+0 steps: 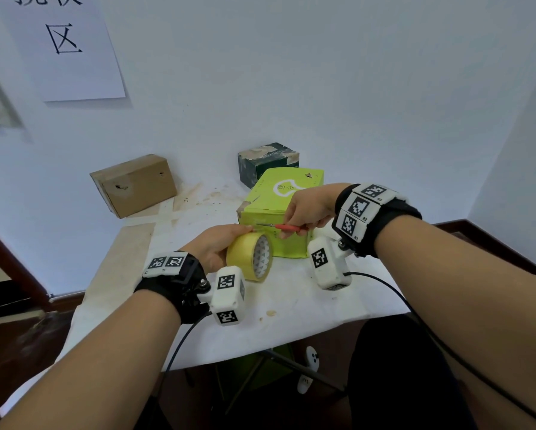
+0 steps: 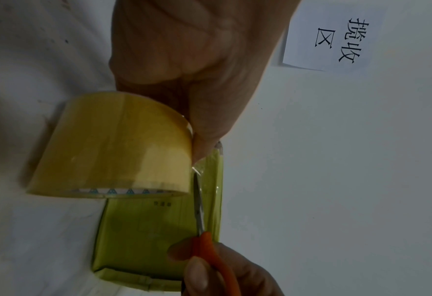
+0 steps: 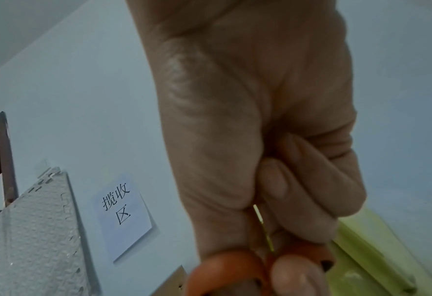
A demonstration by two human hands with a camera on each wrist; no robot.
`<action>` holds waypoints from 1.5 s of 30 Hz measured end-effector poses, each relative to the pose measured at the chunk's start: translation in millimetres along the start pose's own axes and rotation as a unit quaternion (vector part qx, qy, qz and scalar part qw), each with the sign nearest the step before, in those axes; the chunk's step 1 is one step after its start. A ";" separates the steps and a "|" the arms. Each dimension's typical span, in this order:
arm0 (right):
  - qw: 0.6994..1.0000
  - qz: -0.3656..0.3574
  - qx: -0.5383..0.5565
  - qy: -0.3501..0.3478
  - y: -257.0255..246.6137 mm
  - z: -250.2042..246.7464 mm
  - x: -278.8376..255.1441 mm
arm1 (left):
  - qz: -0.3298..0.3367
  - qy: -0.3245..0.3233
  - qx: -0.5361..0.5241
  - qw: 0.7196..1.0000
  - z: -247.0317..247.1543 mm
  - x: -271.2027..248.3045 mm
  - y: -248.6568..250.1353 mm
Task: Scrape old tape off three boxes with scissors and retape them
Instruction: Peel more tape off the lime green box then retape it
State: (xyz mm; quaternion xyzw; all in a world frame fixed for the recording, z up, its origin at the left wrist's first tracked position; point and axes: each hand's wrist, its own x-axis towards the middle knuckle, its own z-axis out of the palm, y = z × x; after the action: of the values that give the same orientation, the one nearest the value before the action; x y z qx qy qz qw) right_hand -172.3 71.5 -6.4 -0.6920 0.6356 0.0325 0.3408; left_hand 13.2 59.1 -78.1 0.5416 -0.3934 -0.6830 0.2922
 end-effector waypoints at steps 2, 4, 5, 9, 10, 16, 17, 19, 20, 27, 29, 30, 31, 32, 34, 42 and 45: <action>1.000 0.000 0.002 0.002 -1.0 0.2 1.1 | -0.001 0.001 -0.002 1.000 -0.9 0.5 0.1; 1.000 0.004 0.017 0.001 -2.6 0.5 2.7 | 0.000 0.004 -0.001 1.000 -2.0 1.3 0.0; 1.000 0.006 0.025 0.000 -3.6 0.5 3.1 | 0.001 0.006 -0.001 1.000 -2.1 1.3 0.1; 0.999 0.012 0.046 -0.014 -6.5 1.0 4.8 | 0.007 0.013 0.001 1.000 -1.8 -0.1 0.0; 0.998 0.015 0.053 -0.019 -7.3 2.1 5.0 | 0.007 0.011 0.003 1.000 -1.5 -0.6 -0.5; 0.998 0.016 0.045 -0.033 -9.5 7.1 5.4 | 0.014 0.006 0.015 1.000 -1.9 -1.7 0.8; 0.999 0.011 0.042 -0.033 -8.4 5.8 3.9 | 0.017 0.004 0.016 1.000 -2.2 -1.8 0.9; 0.998 -0.007 0.052 -0.032 -5.4 0.3 -2.5 | 0.028 -0.001 0.019 0.999 -3.0 -0.3 1.2; 0.997 -0.021 0.068 -0.033 -3.5 -3.6 -6.1 | 0.033 -0.003 0.021 0.999 -3.1 0.5 1.3; 0.958 -0.089 0.149 0.230 5.6 -19.8 -1.4 | 0.039 -0.004 0.022 0.999 -2.1 3.6 0.2; 0.941 -0.070 0.156 0.291 7.0 -19.8 12.8 | 0.043 -0.004 0.023 0.999 -2.9 4.5 -0.7; 0.940 -0.057 0.152 0.302 7.3 -20.0 21.0 | 0.046 -0.004 0.027 0.999 -3.1 4.2 -0.8; 0.942 -0.041 0.139 0.304 7.0 -20.5 28.0 | 0.048 -0.004 0.028 0.998 -3.1 4.0 -1.0; 0.944 -0.027 0.125 0.305 6.8 -21.1 34.7 | 0.048 -0.004 0.029 0.998 -3.3 3.4 -0.7; 0.951 0.002 0.089 0.297 2.5 -19.1 42.4 | 0.047 -0.009 0.032 0.998 -3.3 2.2 0.2; 0.972 -0.011 0.144 0.186 -11.1 -14.5 53.4 | 0.049 -0.035 0.021 0.998 -5.4 3.4 -0.7; 0.967 0.017 0.090 0.239 -13.8 -14.6 48.6 | 0.050 -0.037 0.019 0.998 -4.7 3.3 -0.2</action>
State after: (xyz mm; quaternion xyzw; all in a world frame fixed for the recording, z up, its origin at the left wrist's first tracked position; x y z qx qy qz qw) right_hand -156.3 21.7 -12.5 -0.6353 0.7107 -0.1847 0.2393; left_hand 16.9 55.4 -80.4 0.5013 -0.4432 -0.6795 0.3009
